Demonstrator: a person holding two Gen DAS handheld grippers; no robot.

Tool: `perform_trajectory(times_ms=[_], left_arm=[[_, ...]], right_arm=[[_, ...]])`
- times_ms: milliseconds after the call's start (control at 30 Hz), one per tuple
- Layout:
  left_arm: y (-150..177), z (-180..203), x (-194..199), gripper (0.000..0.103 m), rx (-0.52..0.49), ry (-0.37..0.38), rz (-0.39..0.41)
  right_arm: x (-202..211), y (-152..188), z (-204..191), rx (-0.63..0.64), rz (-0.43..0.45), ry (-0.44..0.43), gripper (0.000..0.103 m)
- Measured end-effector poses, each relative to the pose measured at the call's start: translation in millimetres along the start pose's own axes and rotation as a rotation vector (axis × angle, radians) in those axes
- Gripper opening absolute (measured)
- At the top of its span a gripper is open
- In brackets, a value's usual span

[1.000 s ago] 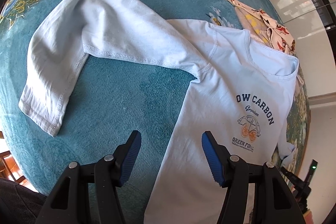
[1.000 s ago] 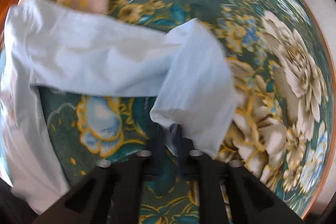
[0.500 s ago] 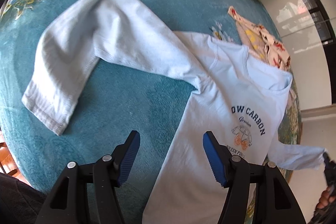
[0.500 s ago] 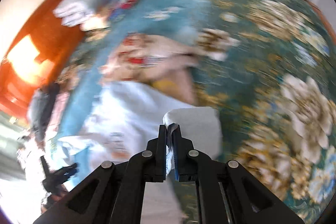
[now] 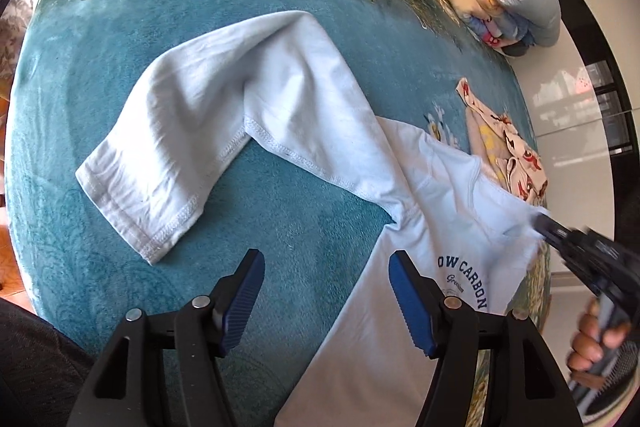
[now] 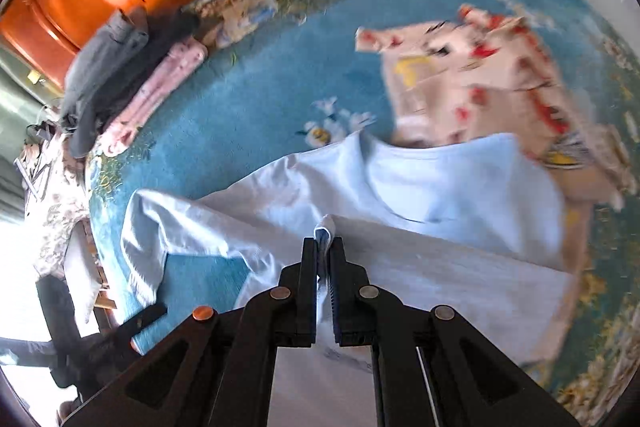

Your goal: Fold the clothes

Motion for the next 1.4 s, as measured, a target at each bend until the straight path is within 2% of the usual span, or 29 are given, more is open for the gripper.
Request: perform_trajectory(times_ms=[200, 400, 533, 567, 600, 633, 667, 700, 767, 833, 967, 1133, 1200, 1233, 1267, 1333, 1400], left_arm=[[-3, -6, -12, 0.069, 0.021, -0.026, -0.018], [-2, -5, -22, 0.070, 0.009, -0.046, -0.036], [-9, -6, -10, 0.070, 0.018, -0.015, 0.004], [-13, -7, -5, 0.070, 0.025, -0.006, 0.023], [-18, -9, 1, 0.070, 0.035, -0.005, 0.048], [-27, -11, 9, 0.070, 0.040, -0.012, 0.078], [-36, -14, 17, 0.070, 0.042, -0.023, 0.110], [-46, -18, 23, 0.070, 0.038, -0.041, 0.133], [-66, -31, 33, 0.070, 0.034, -0.124, 0.152], [-79, -50, 33, 0.070, 0.063, -0.193, 0.110], [-88, -94, 12, 0.070, 0.181, -0.302, -0.055], [-86, -88, -7, 0.067, 0.111, -0.355, -0.088], [-86, -84, -13, 0.045, 0.078, -0.376, -0.096], [-86, -84, -15, 0.027, 0.068, -0.388, -0.095], [-87, -85, -14, 0.016, 0.069, -0.385, -0.091], [-90, -83, -9, 0.004, 0.078, -0.332, -0.071], [-97, -76, 7, 0.004, 0.067, -0.287, -0.009]], right_arm=[[-46, -9, -23, 0.007, -0.085, 0.007, 0.005], [-69, -18, -51, 0.137, -0.086, 0.039, 0.005], [-104, -14, -53, 0.155, -0.141, 0.063, 0.009], [-108, -13, -53, 0.150, -0.147, 0.054, 0.016], [-110, -12, -52, 0.144, -0.148, 0.042, 0.028], [-109, -12, -52, 0.139, -0.136, 0.024, 0.059], [-102, -12, -53, 0.136, -0.109, 0.001, 0.070], [-93, -13, -56, 0.140, -0.075, -0.028, 0.070], [-71, -11, -62, 0.169, -0.012, -0.080, 0.070], [-51, -5, -65, 0.191, 0.032, -0.104, 0.070], [-31, 18, -61, 0.171, 0.068, -0.127, 0.070], [-38, 48, -48, 0.075, 0.016, -0.156, 0.070], [-42, 58, -45, 0.056, -0.004, -0.158, 0.070], [-43, 62, -43, 0.049, -0.012, -0.160, 0.070], [-43, 65, -42, 0.042, -0.016, -0.164, 0.070], [-42, 70, -39, 0.031, -0.020, -0.171, 0.070], [-38, 73, -36, 0.027, -0.020, -0.175, 0.070]])
Point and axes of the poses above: each gripper's, at about its wrist camera, not at the fingertips, and x roughly against the way its jaws point, z to its right, y to its underside, the point moved 7 cm from there along -x, roughly the way its jaws point, and after that the axes turned 9 degrees about x, right-handed, at the moved point
